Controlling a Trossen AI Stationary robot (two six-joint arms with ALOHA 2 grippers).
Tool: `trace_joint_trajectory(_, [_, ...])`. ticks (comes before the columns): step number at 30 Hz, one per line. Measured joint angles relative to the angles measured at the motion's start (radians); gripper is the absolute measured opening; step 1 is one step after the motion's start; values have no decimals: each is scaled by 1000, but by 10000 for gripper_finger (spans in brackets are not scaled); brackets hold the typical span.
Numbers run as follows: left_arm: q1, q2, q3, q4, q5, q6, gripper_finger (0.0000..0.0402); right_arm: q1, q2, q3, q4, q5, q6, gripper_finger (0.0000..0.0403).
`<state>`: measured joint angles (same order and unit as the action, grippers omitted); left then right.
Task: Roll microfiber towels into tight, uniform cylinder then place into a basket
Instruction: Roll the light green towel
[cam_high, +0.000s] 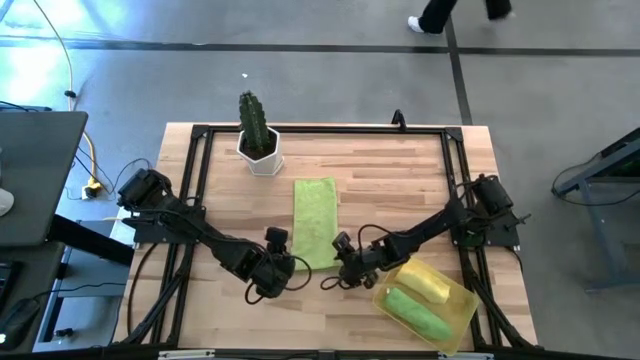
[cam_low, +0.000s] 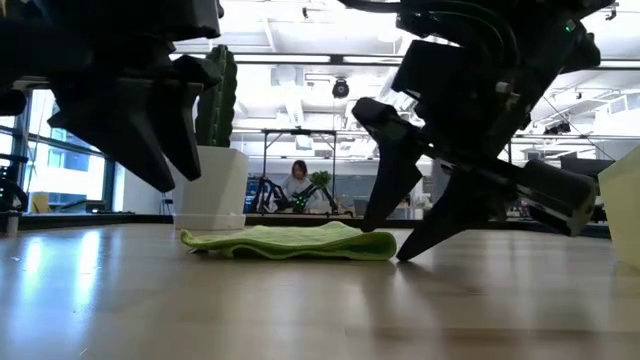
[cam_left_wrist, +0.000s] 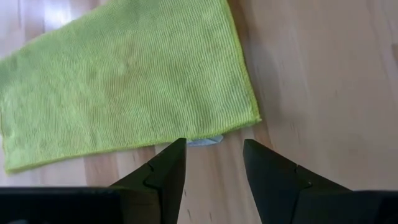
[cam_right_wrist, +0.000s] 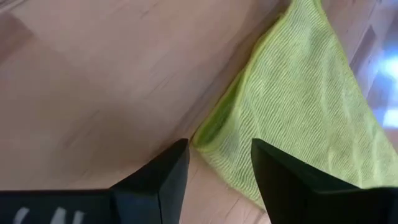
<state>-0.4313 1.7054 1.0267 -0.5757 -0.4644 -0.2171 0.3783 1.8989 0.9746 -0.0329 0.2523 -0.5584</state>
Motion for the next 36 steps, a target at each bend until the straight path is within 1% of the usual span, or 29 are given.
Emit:
trace_joint_trajectory(3, [-3, 0, 0, 0, 3, -30, 152, -2, 14, 1, 8, 4, 3, 167])
trace_joint_trajectory(5, [-8, 0, 0, 2, 14, -47, 152, -1, 17, 1, 9, 13, 4, 154])
trace_joint_trajectory(8, [-11, 0, 0, 2, 84, -93, 152, 0, 19, 0, 8, 16, 9, 120])
trace_joint_trajectory(12, [-11, 0, 0, 23, 188, -192, 152, -2, 21, 0, 6, 13, 74, 62])
trace_joint_trajectory(14, [-11, 0, 0, 59, 203, -216, 152, -3, 22, 0, 5, 11, 102, 32])
trace_joint_trajectory(16, [-11, 0, 0, 108, 187, -212, 152, -2, 22, -1, 5, 9, 125, 10])
trace_joint_trajectory(19, [-11, 0, 0, 182, 139, -154, 152, -4, 23, 7, -4, -5, 188, 8])
trace_joint_trajectory(24, [-7, 5, 0, 255, 63, -59, 152, -6, 23, 50, -50, -21, 291, 4])
trace_joint_trajectory(28, [8, 5, 0, 299, -7, -41, 152, -26, 18, 88, -79, -61, 379, 2])
trace_joint_trajectory(31, [17, 6, 0, 304, -20, -41, 152, -49, 10, 109, -85, -107, 487, 1])
trace_joint_trajectory(36, [1, 51, -2, 307, -21, -12, 152, -83, 9, 116, -85, -204, 682, 1])
